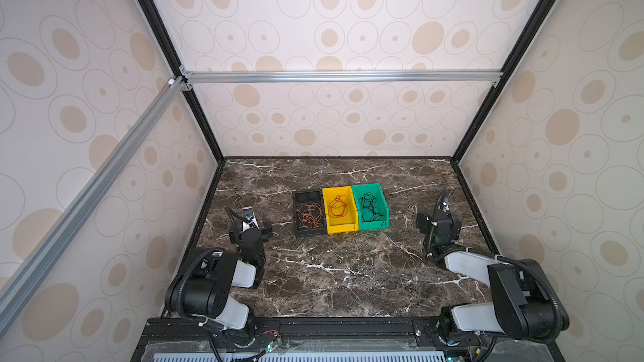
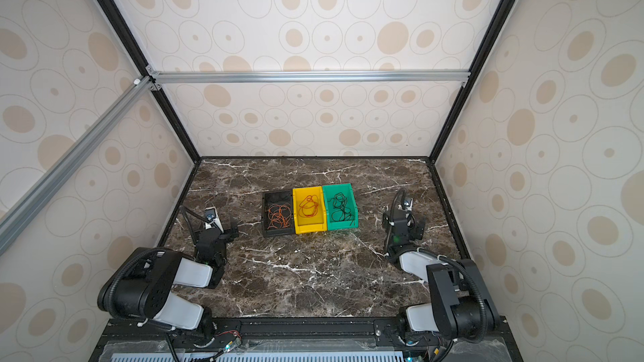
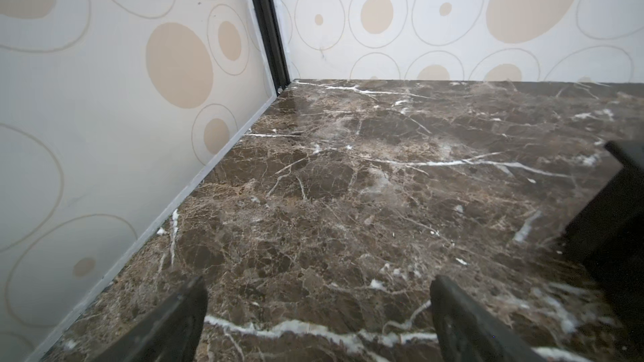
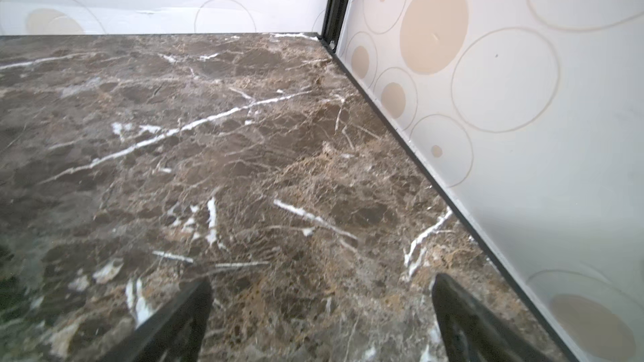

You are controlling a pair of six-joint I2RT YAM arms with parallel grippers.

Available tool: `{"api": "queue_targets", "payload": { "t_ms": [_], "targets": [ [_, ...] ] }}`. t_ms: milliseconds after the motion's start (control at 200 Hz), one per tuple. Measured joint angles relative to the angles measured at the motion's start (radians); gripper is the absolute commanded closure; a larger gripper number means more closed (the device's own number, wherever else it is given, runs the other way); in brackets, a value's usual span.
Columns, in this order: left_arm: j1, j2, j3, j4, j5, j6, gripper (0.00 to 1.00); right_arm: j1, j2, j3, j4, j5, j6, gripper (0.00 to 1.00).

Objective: Untangle the cables

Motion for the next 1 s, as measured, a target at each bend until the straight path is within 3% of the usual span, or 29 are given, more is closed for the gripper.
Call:
{"api": "queue_targets", "payload": {
  "t_ms": [105,230,415,1000],
  "targets": [
    [0.003,0.029,-0.019,0.082,0.02,0.011,0.01,-0.001,0.093,-0.064,0.141,-0.078,-0.041,0.0],
    [0.034,0.031,0.038,0.077,0.064,0.008,0.01,-0.025,0.169,0.019,0.148,-0.18,-0.054,0.0],
    [0.06,0.03,0.057,0.075,0.097,0.003,0.01,-0.073,0.162,0.064,0.165,-0.261,-0.05,0.0],
    [0.06,0.03,0.052,0.075,0.123,0.003,0.01,-0.072,0.162,0.063,0.152,-0.291,-0.05,0.0]
  ]
}}
